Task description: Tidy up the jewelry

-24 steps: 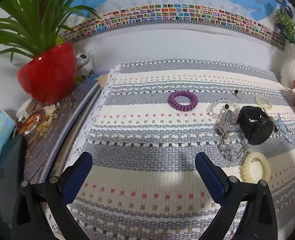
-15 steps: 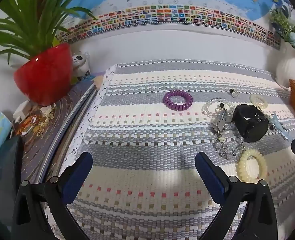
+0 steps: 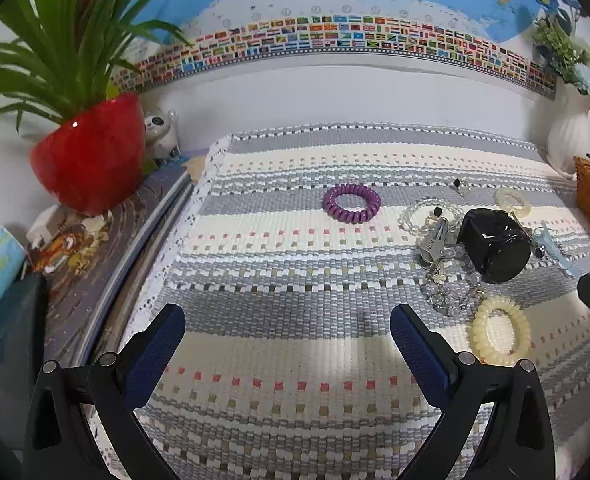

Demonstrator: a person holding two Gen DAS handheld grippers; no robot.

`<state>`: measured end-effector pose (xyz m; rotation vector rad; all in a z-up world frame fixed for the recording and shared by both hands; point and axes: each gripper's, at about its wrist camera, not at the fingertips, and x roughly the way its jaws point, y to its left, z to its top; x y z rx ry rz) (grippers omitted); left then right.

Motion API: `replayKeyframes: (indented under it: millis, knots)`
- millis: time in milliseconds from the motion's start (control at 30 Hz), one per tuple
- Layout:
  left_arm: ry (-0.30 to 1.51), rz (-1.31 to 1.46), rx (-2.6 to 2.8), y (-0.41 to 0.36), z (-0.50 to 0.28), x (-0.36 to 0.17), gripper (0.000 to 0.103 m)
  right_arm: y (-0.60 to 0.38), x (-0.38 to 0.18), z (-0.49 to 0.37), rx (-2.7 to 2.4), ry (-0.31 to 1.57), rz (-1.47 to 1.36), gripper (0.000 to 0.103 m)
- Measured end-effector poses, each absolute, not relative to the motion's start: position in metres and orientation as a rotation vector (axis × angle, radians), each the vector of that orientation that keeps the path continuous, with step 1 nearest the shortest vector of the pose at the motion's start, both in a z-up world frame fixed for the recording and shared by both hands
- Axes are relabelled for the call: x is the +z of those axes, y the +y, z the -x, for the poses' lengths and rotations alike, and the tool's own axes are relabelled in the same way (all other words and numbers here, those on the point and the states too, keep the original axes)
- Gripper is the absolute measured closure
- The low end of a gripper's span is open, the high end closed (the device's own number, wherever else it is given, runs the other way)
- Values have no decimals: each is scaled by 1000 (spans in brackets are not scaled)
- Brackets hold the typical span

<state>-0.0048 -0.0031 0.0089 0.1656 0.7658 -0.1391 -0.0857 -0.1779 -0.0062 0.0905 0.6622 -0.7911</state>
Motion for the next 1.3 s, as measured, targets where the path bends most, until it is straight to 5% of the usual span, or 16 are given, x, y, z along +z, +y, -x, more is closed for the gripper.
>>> replayKeyframes:
  millis: [1300]
  knots:
    - [800,-131,-179,4,4,-5,1,-177,-6,85,-831,675,-69,1]
